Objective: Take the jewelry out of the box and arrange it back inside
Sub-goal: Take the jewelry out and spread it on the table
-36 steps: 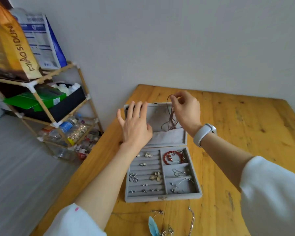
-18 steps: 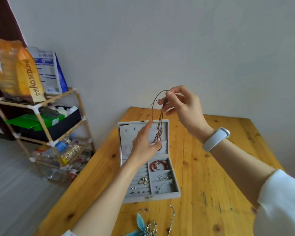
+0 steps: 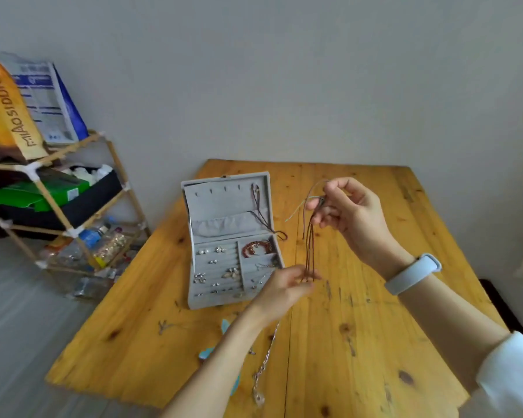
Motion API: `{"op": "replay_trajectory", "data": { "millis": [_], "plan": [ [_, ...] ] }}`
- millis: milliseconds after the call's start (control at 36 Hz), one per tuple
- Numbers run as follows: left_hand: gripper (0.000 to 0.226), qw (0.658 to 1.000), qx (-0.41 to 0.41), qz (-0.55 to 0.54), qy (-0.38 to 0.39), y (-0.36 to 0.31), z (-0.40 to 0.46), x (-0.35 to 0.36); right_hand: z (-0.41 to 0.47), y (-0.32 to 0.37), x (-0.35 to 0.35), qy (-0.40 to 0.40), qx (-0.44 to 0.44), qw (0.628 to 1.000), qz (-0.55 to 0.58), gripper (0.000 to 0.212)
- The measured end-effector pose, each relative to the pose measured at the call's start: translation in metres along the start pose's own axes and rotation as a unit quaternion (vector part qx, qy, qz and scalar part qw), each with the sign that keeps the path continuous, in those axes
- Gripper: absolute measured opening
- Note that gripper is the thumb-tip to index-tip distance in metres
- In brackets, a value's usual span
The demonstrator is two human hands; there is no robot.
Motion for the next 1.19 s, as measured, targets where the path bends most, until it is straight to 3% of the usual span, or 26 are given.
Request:
{"op": "replay_trajectory", "data": {
  "millis": [83,222,361,556,667,750,833,889,972,1028,1139,1194],
  "plan": [
    [0.017,0.999,-0.028,-0.032,0.002,0.014,-0.014,0.018,-0.013,-0.018,-0.024,-0.066,0.029,0.997,-0.035,0.013],
    [0.018,0.996,-0.086,0.034,-0.016,0.037,-0.043,0.037,-0.036,-0.062,-0.072,-0.174,0.135,0.968,-0.118,0.01],
    [0.034,0.983,-0.105,0.135,-0.063,0.053,-0.07,0.051,-0.058,-0.111,-0.09,-0.147,0.265,0.935,-0.184,0.008],
    [0.033,0.948,-0.062,0.297,-0.095,0.07,-0.09,0.056,-0.06,-0.144,-0.074,-0.082,0.333,0.905,-0.251,0.023],
    [0.032,0.919,-0.01,0.375,-0.126,0.067,-0.095,0.054,-0.054,-0.15,-0.066,-0.052,0.3,0.897,-0.32,0.036],
    [0.028,0.881,0.065,0.446,-0.146,0.067,-0.098,0.052,-0.057,-0.15,-0.069,-0.021,0.2,0.863,-0.462,0.042],
    [0.039,0.854,0.111,0.5,-0.09,0.07,-0.103,0.055,-0.075,-0.146,-0.07,0.032,0.043,0.811,-0.582,0.038],
    [0.044,0.838,0.117,0.531,-0.036,0.077,-0.107,0.056,-0.09,-0.152,-0.072,0.116,-0.02,0.776,-0.62,0.041],
    [0.046,0.828,0.113,0.549,0.001,0.088,-0.111,0.056,-0.106,-0.17,-0.077,0.23,0.011,0.688,-0.689,0.057],
    [0.046,0.827,0.113,0.55,0.01,0.093,-0.113,0.056,-0.107,-0.176,-0.077,0.24,0.03,0.657,-0.714,0.061],
    [0.046,0.826,0.119,0.551,0.017,0.094,-0.114,0.057,-0.097,-0.176,-0.063,0.245,0.044,0.652,-0.716,0.052],
    [0.046,0.83,0.119,0.545,0.014,0.093,-0.113,0.055,-0.09,-0.174,-0.056,0.239,0.038,0.667,-0.704,0.05]
  ]
}}
Point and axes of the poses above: each hand's wrist, its own z-axis towards the middle knuckle, its own x-axis out of the palm, y = z × x, the point moved 2 cm from there along z, towards the middle knuckle, and after that the axes turned 1 degree about x, right-handed, at the moved point
